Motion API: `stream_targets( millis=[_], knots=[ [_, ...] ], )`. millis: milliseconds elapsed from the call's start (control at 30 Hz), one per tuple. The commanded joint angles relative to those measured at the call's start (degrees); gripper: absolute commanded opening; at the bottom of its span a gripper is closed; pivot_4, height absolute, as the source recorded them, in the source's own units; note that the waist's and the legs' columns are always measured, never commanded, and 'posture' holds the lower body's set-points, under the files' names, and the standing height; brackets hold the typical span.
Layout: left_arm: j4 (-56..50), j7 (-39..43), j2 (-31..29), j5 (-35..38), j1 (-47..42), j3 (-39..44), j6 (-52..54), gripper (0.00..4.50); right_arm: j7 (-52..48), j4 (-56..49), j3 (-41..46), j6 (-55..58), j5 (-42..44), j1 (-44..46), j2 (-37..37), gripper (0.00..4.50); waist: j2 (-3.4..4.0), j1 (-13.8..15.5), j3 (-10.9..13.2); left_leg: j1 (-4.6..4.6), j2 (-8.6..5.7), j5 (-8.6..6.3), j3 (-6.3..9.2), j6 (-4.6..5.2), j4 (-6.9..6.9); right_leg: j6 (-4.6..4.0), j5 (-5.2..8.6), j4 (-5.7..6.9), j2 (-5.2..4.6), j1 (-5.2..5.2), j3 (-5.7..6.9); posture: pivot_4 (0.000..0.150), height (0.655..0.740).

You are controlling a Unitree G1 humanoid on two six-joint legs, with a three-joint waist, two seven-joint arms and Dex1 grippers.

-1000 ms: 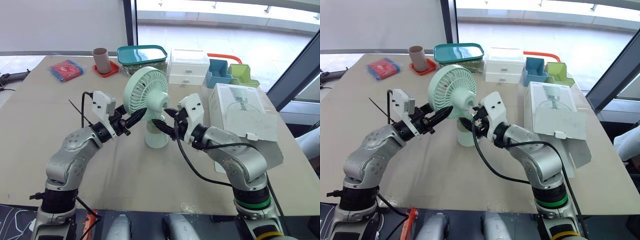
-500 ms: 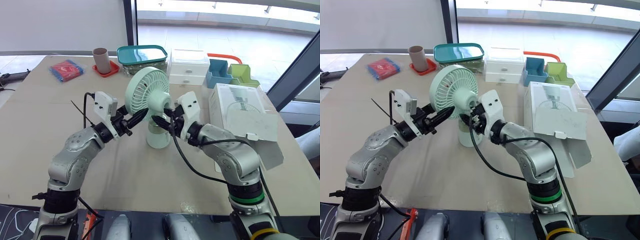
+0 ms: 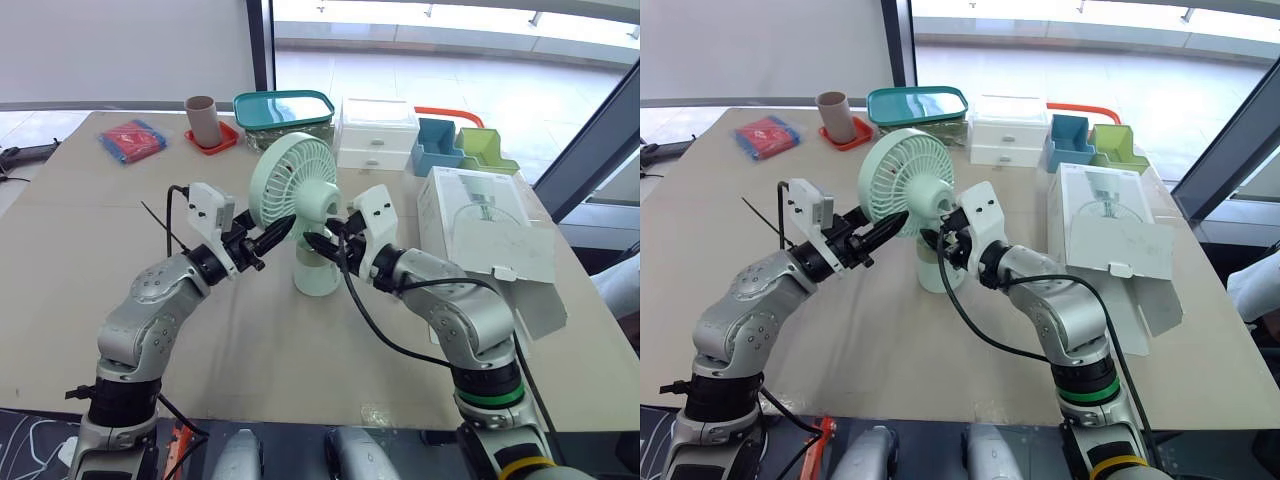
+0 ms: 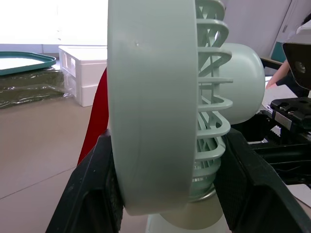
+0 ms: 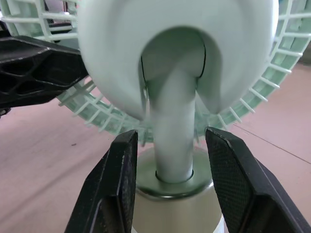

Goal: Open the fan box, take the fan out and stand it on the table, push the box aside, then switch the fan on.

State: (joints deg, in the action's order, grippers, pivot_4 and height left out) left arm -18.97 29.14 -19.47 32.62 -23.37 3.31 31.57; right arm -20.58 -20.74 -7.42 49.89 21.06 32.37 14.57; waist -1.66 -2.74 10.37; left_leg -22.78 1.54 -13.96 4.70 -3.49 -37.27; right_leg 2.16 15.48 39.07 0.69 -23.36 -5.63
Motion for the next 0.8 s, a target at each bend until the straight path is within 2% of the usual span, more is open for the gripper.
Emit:
stream_targets(
  millis=[33, 267, 433, 500, 800],
  knots=[
    [-3.87, 0.07, 0.22, 1.07, -1.38, 0.27, -0.87, 1.97, 0.76, -0.45, 0.00, -0.37, 0.02, 1.67, -1.47, 2.23, 0.00, 0.00, 0.00, 0.00, 0.00, 0.00, 0.00, 0.00, 0.00, 0.00, 0.00, 0.00, 0.00, 0.00, 0.00, 0.150, 0.7400],
    [-4.26, -0.13, 0.19, 1.38, -1.09, 0.16, -0.65, 1.97, 0.53, 0.24, 0.13, -0.42, -0.25, 2.11, -1.67, 2.23, 0.00, -0.01, 0.00, 0.00, 0.00, 0.00, 0.00, 0.00, 0.00, 0.00, 0.00, 0.00, 0.00, 0.00, 0.00, 0.150, 0.7400],
    [-4.15, -0.17, 0.25, 1.39, -1.23, 0.01, -0.69, 1.97, 0.31, 0.30, 0.01, -0.27, -0.35, 2.11, -1.58, 0.79, 0.00, -0.03, 0.00, 0.00, 0.00, 0.00, 0.00, 0.00, 0.00, 0.00, 0.00, 0.00, 0.00, 0.00, 0.00, 0.150, 0.7400],
    [-4.18, -0.18, 0.29, 1.43, -1.22, -0.05, -0.70, 1.97, 0.34, 0.20, 0.03, -0.15, -0.33, 2.03, -1.65, 0.49, 0.01, -0.02, 0.00, 0.00, 0.00, 0.00, 0.00, 0.00, 0.00, 0.00, 0.00, 0.00, 0.01, 0.00, 0.00, 0.150, 0.7400],
    [-3.73, -0.09, 0.28, 1.50, -1.59, 0.03, -0.70, 1.97, 0.41, -0.32, 0.09, 0.27, -0.44, 1.82, -1.35, 0.46, 0.01, -0.02, 0.01, 0.00, 0.00, 0.00, 0.00, 0.00, 0.02, 0.01, 0.01, -0.01, 0.00, -0.01, 0.00, 0.150, 0.7400]
  ],
)
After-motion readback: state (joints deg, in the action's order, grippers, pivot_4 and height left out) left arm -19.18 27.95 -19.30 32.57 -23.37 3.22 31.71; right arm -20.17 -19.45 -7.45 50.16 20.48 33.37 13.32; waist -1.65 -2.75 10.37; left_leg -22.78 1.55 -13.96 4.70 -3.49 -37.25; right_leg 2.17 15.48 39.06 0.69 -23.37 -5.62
